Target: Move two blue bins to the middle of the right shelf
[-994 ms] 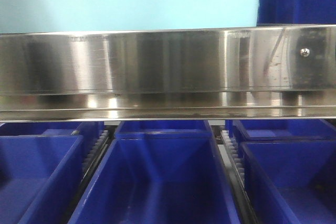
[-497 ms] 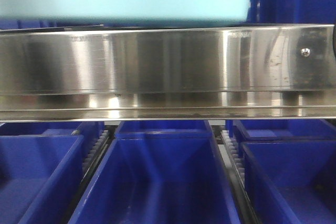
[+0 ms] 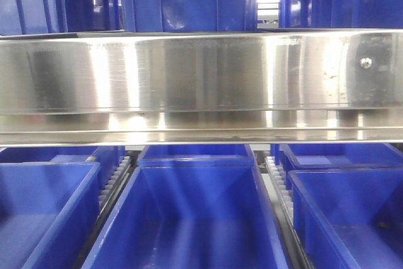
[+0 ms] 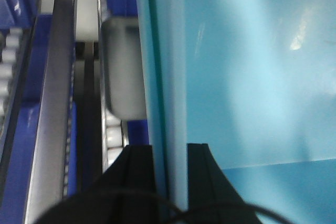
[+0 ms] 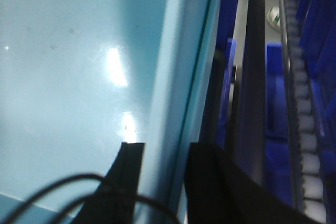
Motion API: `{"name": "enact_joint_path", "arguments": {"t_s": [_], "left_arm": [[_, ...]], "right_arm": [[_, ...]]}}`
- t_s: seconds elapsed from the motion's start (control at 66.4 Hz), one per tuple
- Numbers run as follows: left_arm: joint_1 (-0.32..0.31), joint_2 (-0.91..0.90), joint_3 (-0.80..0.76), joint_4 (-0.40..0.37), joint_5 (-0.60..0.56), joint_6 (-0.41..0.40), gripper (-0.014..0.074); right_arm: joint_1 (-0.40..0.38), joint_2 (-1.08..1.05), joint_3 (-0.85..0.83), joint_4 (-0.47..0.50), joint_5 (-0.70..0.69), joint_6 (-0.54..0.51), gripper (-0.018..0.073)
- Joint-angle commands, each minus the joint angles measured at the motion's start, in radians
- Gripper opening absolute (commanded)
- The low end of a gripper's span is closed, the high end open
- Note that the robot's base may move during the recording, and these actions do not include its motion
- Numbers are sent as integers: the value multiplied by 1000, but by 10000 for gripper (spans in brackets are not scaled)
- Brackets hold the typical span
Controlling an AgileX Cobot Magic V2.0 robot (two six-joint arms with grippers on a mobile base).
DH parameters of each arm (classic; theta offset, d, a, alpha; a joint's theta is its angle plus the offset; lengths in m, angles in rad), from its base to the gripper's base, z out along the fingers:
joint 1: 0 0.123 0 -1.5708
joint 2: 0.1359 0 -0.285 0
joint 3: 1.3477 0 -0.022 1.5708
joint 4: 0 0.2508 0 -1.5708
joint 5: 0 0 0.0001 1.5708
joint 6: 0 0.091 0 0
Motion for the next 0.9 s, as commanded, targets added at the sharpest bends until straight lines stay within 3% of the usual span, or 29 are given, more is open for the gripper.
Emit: {"name": "enact_joint_path", "arguments": {"t_s": [0.0,0.889], "left_arm": [[-14,-16,-27,-129,-62,13,-111],[-14,-16,-27,-124,-62,13,-111]], "right_arm": [[6,-14,-23,44,-110,-3,-153],[6,-10,-23,44,-108,-3,-153]]}}
